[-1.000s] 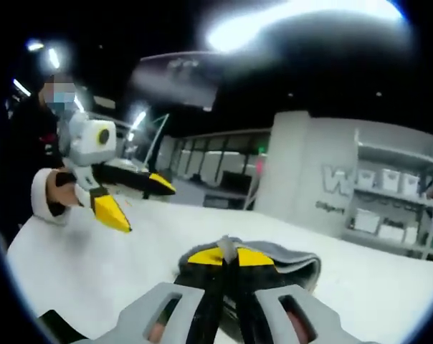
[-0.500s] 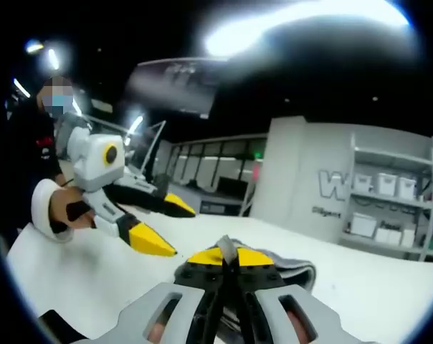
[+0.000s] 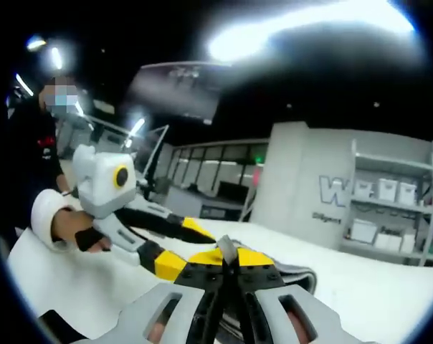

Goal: Open the folded towel by lifting each exposed corner and separating the folded layers until the towel lies flat within the target outline without major curled edges

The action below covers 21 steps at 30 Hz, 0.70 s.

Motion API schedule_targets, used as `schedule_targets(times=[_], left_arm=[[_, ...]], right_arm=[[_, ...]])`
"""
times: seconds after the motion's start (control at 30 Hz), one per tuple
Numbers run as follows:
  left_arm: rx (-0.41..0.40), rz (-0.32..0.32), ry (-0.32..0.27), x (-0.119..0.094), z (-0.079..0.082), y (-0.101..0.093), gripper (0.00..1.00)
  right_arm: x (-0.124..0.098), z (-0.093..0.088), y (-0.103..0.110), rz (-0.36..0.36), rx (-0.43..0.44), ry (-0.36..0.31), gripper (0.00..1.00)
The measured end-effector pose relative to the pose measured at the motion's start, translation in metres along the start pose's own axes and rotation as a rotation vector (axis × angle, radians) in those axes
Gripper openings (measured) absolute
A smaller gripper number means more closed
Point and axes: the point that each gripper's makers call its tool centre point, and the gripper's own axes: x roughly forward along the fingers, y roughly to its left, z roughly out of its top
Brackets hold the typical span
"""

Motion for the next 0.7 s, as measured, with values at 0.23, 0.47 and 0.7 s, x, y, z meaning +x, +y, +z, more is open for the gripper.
schedule_targets(times=[0.23,0.47,0.7], left_arm=[[0.044,0.021,0.019,0.002,-0.007,-0.002,0.28],[0.051,0.036,0.011,-0.001,-0.007,0.000,0.25],[0.107,0.043,-0.010,-0.003,-0.001,-0.005,0.25]], right_arm=[[0.000,0.005,0.005,0.004,-0.011,-0.015,0.00],[0.002,0.005,0.012,0.023,-0.027,-0.012,0.00],[0.003,0.005,0.019,0.041,-0.013,-0.013,0.00]])
